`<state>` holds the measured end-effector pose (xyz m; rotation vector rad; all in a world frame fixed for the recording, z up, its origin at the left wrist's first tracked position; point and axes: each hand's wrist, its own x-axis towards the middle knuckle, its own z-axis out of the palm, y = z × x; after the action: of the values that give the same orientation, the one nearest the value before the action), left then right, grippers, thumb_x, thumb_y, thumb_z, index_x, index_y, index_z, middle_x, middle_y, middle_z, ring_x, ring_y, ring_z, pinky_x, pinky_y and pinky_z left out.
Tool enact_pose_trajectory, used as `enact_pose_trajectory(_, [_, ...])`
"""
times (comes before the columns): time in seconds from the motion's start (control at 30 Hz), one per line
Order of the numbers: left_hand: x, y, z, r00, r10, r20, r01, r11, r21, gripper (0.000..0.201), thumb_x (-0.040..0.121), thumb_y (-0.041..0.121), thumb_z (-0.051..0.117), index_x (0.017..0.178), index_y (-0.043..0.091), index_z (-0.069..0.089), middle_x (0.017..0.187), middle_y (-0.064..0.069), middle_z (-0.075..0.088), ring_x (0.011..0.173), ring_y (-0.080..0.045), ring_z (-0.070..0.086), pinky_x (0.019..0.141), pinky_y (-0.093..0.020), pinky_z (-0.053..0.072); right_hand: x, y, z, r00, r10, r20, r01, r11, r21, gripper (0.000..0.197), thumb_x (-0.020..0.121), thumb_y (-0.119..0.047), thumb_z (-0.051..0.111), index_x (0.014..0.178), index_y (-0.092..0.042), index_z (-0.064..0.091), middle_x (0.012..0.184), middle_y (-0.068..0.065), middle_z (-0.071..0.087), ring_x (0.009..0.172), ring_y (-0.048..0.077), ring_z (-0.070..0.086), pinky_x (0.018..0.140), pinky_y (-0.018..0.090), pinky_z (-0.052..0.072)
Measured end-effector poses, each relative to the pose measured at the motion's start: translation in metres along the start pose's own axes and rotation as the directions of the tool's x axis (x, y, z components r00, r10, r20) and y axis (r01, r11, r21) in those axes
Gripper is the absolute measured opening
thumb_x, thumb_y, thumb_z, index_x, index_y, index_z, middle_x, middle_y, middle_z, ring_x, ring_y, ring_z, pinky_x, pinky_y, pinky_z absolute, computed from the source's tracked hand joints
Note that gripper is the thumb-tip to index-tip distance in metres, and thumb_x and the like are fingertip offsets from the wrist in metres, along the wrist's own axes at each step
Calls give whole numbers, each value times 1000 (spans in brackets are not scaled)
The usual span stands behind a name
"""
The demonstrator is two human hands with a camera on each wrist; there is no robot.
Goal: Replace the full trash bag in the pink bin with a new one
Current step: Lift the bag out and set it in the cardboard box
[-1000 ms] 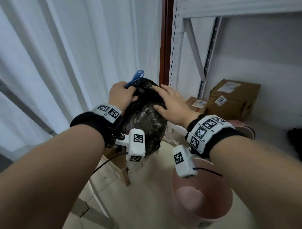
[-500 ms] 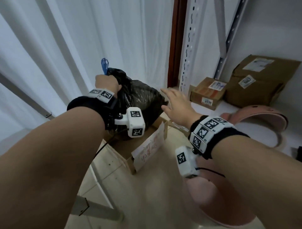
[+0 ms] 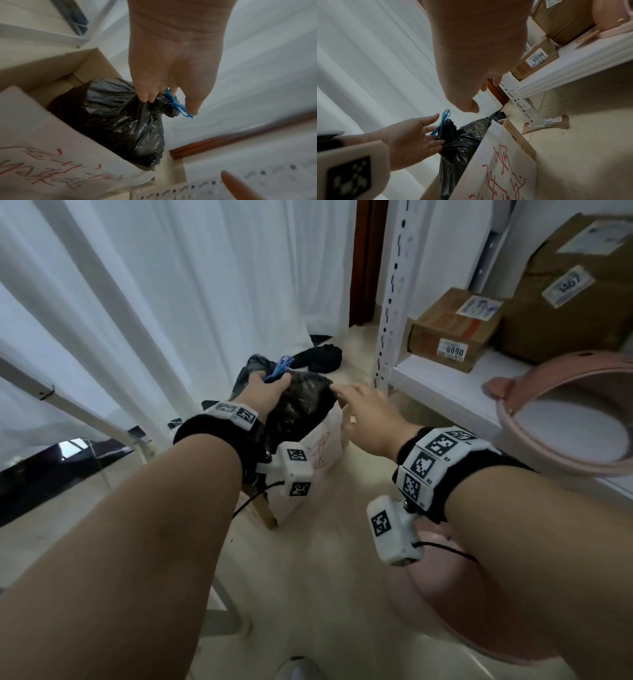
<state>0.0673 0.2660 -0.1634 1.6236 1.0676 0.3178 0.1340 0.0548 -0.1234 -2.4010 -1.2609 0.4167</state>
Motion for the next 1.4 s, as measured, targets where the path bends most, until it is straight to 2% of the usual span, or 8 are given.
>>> enact_pose_trajectory(0.1, [-32,19,7,996,70,58,-76,991,114,80,79,57,57,145,25,26,121,0,50,108,-23,56,102,-39,46,-4,6,1,999,48,3,-48,999,-26,66,88,-13,45,147,-31,23,151,4,30,138,30,25,113,42,24])
enact_pose_trajectory(0.3, [-31,28,15,989,144,31,-147,976,163,86,56,58,57,129,13,44,125,-30,55,107,-44,61,91,-55,50,-30,2,-35,998,48,-45,-50,998,-47,64,90,-14,47,148,-26,22,150,6,32,139,31,24,114,44,24])
enact_pose_trajectory(0.47, [-142,84,30,961,268,69,-276,942,191,49,88,32,56,130,10,43,113,-8,53,94,-22,54,92,-35,46,-90,6,-74,989,115,-90,-119,992,-43,65,90,-20,51,148,-24,22,150,10,30,138,34,24,113,45,26])
enact_pose_trajectory(0.57, [-194,102,54,921,363,145,-386,903,188,21,91,24,53,105,9,56,100,-12,55,89,-22,54,84,-33,44,-130,22,-92,976,175,-127,-184,981,-60,67,86,-20,55,146,-25,26,148,12,33,134,35,29,112,45,29])
enact_pose_trajectory(0.73, [-259,118,94,892,387,234,-433,880,197,46,94,23,50,135,5,39,111,-9,51,103,-23,54,92,-32,43,-192,54,-114,957,249,-150,-263,961,-82,62,83,-17,52,142,-24,34,144,12,40,132,34,35,110,48,32])
enact_pose_trajectory(1.03, [-304,83,197,814,337,472,-497,826,266,39,92,19,52,129,8,47,117,-15,61,109,-27,57,93,-28,42,-271,150,-111,860,501,-97,-509,857,-80,52,86,-18,52,137,-19,45,143,12,44,130,32,42,109,41,38])
enact_pose_trajectory(1.17, [-298,78,236,760,373,532,-578,761,293,35,93,16,51,125,2,50,102,-6,54,95,-16,51,76,-15,34,-275,185,-109,795,581,-175,-599,797,-80,52,86,-19,53,137,-25,43,150,12,28,135,35,28,110,45,32])
enact_pose_trajectory(1.4, [-269,92,312,689,390,611,-651,703,285,31,93,12,49,123,6,51,96,-7,57,91,-23,56,63,-16,34,-253,258,-125,658,727,-198,-748,660,-62,57,86,-51,48,140,-44,33,160,4,-11,146,40,-7,113,65,4])
